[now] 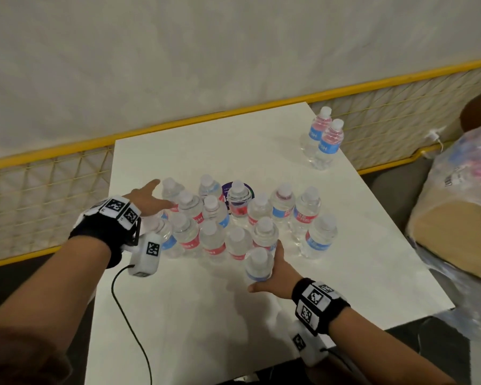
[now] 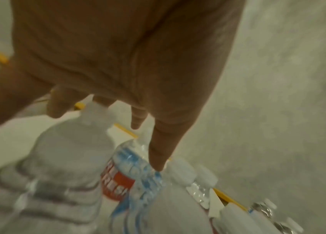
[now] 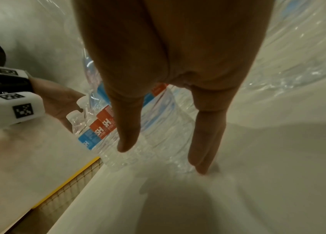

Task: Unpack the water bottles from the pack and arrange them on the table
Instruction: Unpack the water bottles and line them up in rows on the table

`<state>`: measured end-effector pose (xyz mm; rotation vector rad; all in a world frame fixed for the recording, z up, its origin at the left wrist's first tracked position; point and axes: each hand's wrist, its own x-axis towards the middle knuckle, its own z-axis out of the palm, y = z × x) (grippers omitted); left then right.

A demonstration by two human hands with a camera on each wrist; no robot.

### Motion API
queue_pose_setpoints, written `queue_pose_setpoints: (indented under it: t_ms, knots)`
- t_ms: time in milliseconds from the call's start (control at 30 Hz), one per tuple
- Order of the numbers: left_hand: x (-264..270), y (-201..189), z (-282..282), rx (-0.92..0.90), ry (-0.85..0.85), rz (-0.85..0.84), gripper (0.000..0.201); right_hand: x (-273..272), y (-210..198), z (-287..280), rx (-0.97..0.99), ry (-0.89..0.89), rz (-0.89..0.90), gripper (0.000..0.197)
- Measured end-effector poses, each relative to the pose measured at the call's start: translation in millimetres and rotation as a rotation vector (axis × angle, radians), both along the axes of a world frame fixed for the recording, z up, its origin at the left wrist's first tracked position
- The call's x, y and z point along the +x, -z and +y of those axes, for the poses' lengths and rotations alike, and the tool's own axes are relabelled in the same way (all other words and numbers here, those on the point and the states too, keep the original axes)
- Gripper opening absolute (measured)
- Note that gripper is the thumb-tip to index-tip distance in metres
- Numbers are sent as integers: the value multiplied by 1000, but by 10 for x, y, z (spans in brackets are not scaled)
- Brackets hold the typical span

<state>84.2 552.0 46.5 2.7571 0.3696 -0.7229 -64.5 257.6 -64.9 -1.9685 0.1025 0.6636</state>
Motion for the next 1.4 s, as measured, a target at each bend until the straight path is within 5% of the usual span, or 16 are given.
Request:
queue_pose_setpoints:
  t_ms: [267, 467, 567, 633, 667, 700, 733, 867, 967, 1033, 1100, 1167, 1200, 1400]
  knots:
    - [-59, 303, -44, -205, -134, -284, 67, 15, 184, 277, 58, 219, -42, 139]
    - [-217, 575, 233, -646, -576, -490, 59, -28, 168, 315, 5, 296, 13, 122]
    - [-461, 831, 339, -781, -823, -344, 48, -24, 138, 235, -249, 186, 111, 84]
    - [-635, 1081, 353, -458, -722, -160, 42, -10, 111, 202, -408, 54, 172, 67]
    - [-705, 1132, 266, -637, -888, -72, 30, -8, 96, 207, -439, 22, 161, 66]
    - [-764, 1157, 239, -842, -972, -3, 15, 2, 92, 223, -436, 10, 128, 69]
    - [-853, 1166, 176, -878, -887, -38, 25, 7, 83, 252, -407, 6, 81, 73]
    - [-812, 1413, 53, -880, -699, -116, 57, -17, 32, 444, -254, 32, 17, 85]
    - [-706, 1574, 32, -668, -703, -72, 89, -10, 27, 642, -218, 65, -6, 87]
    - [-718, 1570, -33, -712, -850, -78, 75, 26, 40, 742, -223, 107, -20, 88]
    - [-811, 1363, -170, -586, -629, 26, 50, 59, 45, 794, -231, 150, -14, 88]
    - [-818, 1222, -305, -802, -840, 228, 30, 85, 37, 830, -243, 168, -9, 86]
    - [-820, 1206, -305, -843, -756, 246, 27, 103, 43, 849, -246, 172, -5, 86]
    - [-636, 1232, -151, -1060, -882, 141, 48, 244, 87, 1007, -262, 131, 16, 90]
